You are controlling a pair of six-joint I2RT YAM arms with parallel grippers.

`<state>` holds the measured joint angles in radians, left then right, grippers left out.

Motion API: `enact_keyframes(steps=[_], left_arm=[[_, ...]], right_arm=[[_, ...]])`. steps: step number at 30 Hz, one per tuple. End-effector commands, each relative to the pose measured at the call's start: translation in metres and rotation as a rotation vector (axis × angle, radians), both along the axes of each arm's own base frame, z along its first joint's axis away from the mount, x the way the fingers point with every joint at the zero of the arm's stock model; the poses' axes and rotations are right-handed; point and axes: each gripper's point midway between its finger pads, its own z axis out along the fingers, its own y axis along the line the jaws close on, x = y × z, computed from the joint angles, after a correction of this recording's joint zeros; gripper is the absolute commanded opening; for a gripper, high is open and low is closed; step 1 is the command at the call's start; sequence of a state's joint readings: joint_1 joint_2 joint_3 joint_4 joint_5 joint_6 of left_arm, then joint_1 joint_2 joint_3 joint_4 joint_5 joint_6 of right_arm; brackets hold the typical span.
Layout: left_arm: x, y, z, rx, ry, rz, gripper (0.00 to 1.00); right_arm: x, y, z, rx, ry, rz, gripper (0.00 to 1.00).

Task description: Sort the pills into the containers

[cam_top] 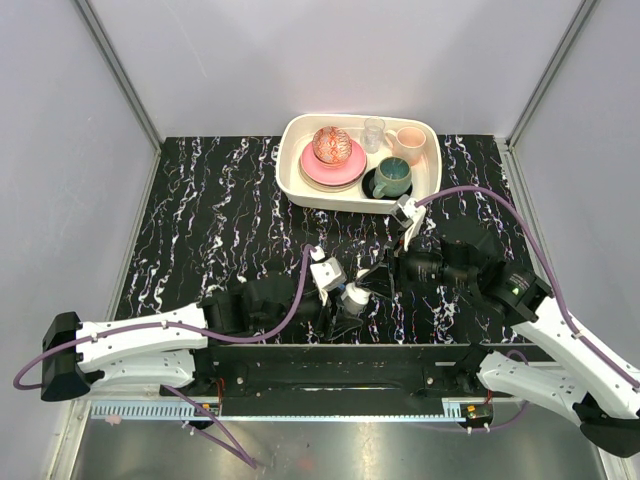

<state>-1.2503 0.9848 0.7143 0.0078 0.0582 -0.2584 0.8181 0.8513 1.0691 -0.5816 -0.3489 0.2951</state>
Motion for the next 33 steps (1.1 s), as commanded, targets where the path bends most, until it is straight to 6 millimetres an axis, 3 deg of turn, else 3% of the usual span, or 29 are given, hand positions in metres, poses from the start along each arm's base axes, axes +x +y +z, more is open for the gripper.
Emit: enact_keyframes(steps=[1,13,33], left_arm=[[0.01,-0.005,0.044,-0.116,-0.057,0.04,0.0],[0.007,0.012,0.064,-0.23,-0.088,0.054,0.0],[0.011,0.018,0.067,-0.255,-0.096,0.089,0.0]], right_arm=[[0.001,-0.008,0.003,-0.021,-0.03,-0.027,0.0],[-0.001,-0.014,-0.007,-0.04,-0.013,-0.043,0.0],[-0.006,-0.015,-0.008,-0.03,-0.002,-0.031,0.0]])
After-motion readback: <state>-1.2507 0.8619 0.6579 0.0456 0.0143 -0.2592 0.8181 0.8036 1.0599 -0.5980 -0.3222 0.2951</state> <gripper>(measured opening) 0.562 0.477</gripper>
